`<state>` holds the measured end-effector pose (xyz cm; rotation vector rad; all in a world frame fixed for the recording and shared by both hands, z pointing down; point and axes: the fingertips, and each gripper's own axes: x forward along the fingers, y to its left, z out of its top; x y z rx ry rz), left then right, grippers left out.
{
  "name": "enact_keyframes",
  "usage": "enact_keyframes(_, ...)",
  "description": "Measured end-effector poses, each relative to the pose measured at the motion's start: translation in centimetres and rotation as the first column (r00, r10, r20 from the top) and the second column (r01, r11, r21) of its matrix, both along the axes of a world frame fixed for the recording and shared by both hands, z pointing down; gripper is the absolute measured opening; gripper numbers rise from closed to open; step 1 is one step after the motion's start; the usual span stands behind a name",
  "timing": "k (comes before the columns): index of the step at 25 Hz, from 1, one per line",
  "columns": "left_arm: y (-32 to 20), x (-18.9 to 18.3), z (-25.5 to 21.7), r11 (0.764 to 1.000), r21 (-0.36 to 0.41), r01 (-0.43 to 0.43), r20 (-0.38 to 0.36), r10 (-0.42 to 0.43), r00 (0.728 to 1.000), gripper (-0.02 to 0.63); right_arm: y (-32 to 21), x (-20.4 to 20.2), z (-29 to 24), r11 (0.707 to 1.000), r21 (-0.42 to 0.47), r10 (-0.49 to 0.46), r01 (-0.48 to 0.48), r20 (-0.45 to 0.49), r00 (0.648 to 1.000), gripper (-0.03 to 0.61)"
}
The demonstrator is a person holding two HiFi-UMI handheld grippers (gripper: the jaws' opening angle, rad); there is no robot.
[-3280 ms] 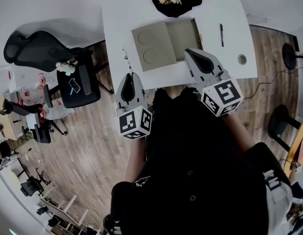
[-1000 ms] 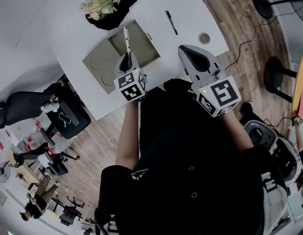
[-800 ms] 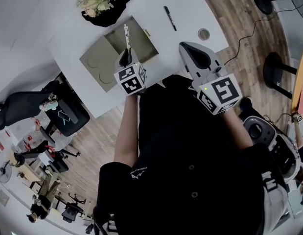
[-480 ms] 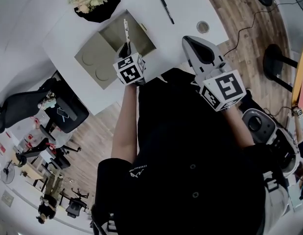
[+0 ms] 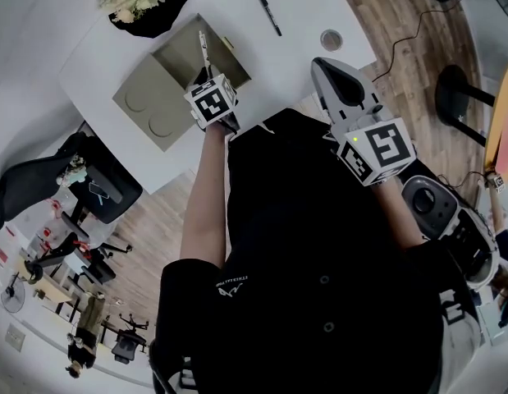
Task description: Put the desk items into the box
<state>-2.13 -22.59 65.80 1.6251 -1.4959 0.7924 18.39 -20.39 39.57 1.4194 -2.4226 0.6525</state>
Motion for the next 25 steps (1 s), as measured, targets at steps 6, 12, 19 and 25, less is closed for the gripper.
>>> enact_keyframes(6,0.3,0.1,1.2,0.999,-0.039,0.020,0.030,-0.019,0.999,0.058,0.1,0.4,0.0,1.000,-0.001,-0.012,0.012,-0.004,1.000,-0.002)
enact_keyframes(12,0.4,-0.1,2.3,0.998,-0.066,0.015,0.063,-0.011,0.998,0.058,-0.1,0.5,0.1,1.000,-0.001,-0.025,0.025,0.001,1.000,-0.002)
enact_keyframes(19,0.2,0.3,2.0,0.998,-0.069,-0.003,0.034,0.005,0.999,0.060,0.0,0.5,0.1,0.999,0.003,-0.038,0.038,0.006,0.999,-0.002)
enact_keyframes(25,0.4,0.6,1.1,0.999,-0.033,0.008,0.005,-0.008,1.000,0.084,-0.1,0.6,-0.3,0.999,0.012,-0.051,0.051,0.016,0.999,-0.002)
